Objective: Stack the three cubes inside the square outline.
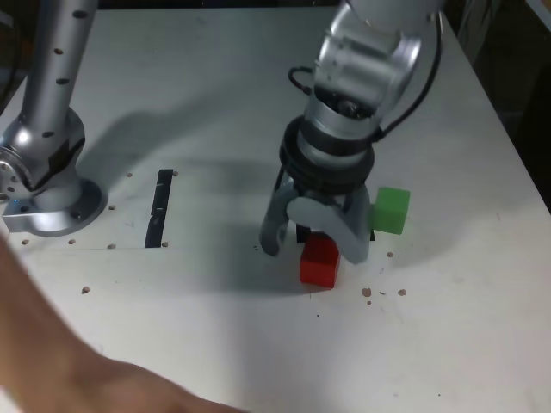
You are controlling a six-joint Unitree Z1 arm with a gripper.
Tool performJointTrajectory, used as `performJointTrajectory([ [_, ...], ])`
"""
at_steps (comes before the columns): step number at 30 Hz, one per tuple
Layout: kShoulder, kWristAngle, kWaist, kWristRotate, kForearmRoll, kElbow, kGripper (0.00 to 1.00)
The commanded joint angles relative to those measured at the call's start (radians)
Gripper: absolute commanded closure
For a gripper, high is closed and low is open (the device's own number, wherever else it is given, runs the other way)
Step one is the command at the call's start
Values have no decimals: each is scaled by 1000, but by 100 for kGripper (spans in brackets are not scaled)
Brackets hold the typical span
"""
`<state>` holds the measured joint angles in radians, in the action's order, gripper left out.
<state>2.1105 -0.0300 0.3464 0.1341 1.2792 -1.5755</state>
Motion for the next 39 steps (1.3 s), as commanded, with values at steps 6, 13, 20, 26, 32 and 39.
performJointTrajectory([
  [6,46,9,2,-13,-23,-8,23],
  [13,60,-1,2,-13,-29,-8,31],
  [20,64,-11,-4,-13,-27,-5,37],
  [26,66,-11,-8,-14,-24,-4,44],
  [32,72,-9,-12,-19,-27,-6,62],
  [39,77,-20,-12,-51,-14,-39,67],
])
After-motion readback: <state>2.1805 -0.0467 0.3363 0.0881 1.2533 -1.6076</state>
